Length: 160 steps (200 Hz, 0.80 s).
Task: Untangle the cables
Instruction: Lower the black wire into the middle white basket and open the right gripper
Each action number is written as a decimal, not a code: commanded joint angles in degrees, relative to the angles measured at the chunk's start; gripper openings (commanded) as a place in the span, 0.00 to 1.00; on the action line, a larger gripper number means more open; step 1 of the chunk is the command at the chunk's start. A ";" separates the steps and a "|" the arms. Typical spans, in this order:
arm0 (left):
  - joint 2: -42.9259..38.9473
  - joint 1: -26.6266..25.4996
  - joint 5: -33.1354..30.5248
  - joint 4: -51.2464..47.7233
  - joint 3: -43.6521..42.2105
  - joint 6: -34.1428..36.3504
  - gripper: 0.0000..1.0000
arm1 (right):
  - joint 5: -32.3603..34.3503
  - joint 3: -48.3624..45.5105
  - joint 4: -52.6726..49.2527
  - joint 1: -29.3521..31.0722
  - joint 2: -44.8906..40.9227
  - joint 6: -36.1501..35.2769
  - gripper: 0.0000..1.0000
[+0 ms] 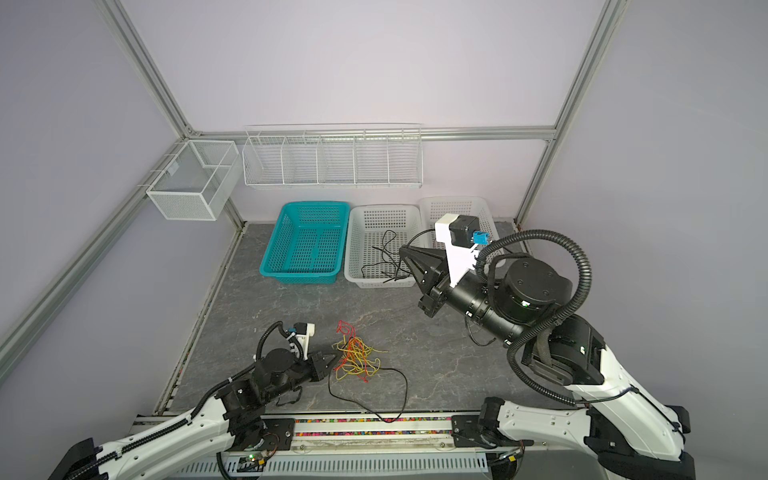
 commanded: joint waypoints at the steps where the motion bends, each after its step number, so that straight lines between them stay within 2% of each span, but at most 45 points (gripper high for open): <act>1: -0.37 -0.05 -3.28 -4.46 2.32 2.66 0.00 | 1.56 1.16 -4.23 -2.53 1.60 -2.16 0.06; 38: 0.55 -0.08 -7.06 -12.34 9.34 6.55 0.00 | -7.71 3.12 -4.83 -11.78 6.96 -0.43 0.06; 87: 3.40 -0.07 -9.27 -21.03 16.58 12.58 0.00 | -19.69 8.28 -2.73 -24.21 19.25 1.98 0.06; 120: 6.25 0.03 -9.34 -24.03 20.19 16.60 0.00 | -22.32 12.05 0.05 -28.57 28.03 1.79 0.06; 160: 9.93 0.03 -14.09 -30.98 27.81 25.17 0.00 | -25.11 16.46 1.00 -31.95 39.31 3.07 0.06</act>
